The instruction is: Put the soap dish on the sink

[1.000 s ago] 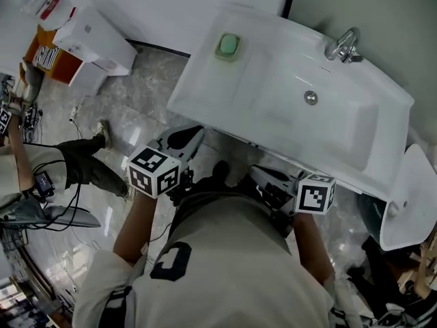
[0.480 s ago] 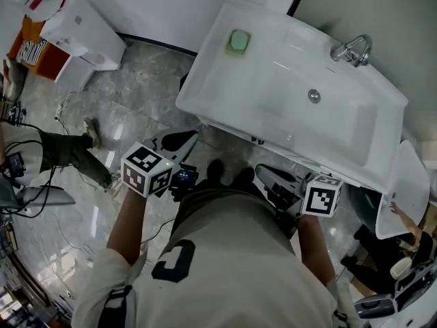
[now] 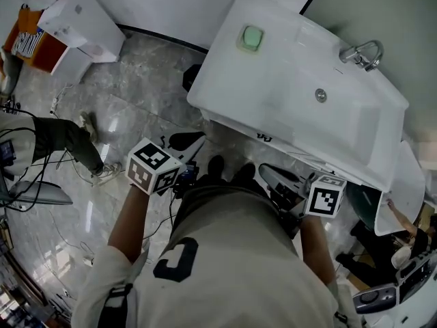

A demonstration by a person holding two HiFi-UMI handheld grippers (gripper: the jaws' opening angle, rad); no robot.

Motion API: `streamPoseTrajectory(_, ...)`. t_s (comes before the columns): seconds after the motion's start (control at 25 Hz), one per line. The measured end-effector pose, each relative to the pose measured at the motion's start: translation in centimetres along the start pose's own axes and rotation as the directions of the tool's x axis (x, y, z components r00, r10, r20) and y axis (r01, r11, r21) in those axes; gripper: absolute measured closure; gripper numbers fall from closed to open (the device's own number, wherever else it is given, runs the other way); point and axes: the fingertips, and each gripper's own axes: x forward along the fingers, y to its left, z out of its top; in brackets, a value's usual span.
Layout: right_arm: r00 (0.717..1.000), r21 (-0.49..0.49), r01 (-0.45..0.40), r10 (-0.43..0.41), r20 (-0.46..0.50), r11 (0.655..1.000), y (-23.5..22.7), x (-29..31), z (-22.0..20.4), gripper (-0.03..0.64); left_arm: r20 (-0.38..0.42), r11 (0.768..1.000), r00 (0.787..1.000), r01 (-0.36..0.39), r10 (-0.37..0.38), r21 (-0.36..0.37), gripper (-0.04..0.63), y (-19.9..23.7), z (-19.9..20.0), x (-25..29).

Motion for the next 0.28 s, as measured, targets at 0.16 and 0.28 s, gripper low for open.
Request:
streamPoseTrajectory(0.16, 1.000, -0.007, -0.008, 0.008, -0.004, 1.000, 0.3, 1.1, -0.3, 0.607, 0.000, 1.000, 1.000, -0.010, 0.010, 0.006, 0.575, 0.6, -0.3, -0.5)
streamPoseTrajectory(0.28, 1.000, 0.000, -0.018, 0.018, -0.020, 1.000, 0.7, 1.8, -1.0, 0.607, -0.012, 1.000, 1.000, -0.025, 0.025, -0.004, 0.575, 0.7, -1.3, -1.3)
